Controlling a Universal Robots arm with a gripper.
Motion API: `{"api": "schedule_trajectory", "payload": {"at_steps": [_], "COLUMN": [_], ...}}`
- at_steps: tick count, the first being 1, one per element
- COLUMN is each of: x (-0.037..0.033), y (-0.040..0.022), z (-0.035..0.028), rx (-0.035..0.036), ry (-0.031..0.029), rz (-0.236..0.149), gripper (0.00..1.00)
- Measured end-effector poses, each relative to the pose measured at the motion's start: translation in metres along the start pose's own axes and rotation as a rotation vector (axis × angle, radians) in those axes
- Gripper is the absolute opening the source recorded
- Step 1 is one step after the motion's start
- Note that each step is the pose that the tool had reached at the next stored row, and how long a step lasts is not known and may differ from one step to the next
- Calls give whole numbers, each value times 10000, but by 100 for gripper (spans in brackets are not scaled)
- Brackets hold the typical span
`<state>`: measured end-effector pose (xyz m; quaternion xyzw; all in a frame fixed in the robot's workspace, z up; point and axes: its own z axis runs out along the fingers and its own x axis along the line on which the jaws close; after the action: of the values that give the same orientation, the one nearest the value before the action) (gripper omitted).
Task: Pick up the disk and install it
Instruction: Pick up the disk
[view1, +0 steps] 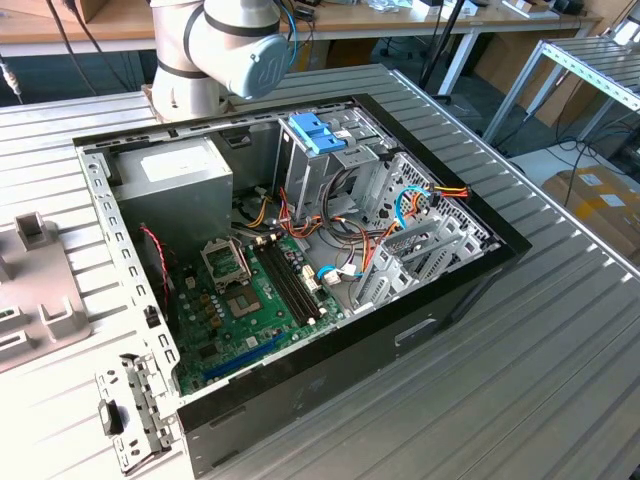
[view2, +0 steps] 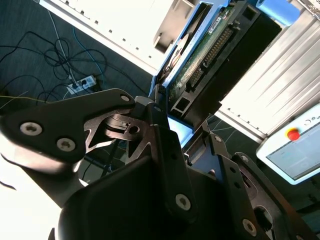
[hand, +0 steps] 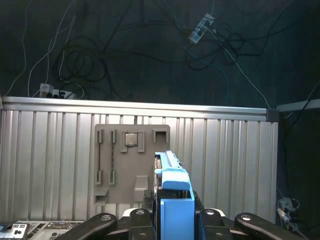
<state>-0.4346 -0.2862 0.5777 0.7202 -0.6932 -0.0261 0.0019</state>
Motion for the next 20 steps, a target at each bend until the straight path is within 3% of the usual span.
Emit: {"api": "schedule_trajectory", "payload": {"at_steps": [20], "x": [10], "y": [-126], "z": [-4], "rx": [0], "ry": [0], "rz": [0], "gripper": [37]}}
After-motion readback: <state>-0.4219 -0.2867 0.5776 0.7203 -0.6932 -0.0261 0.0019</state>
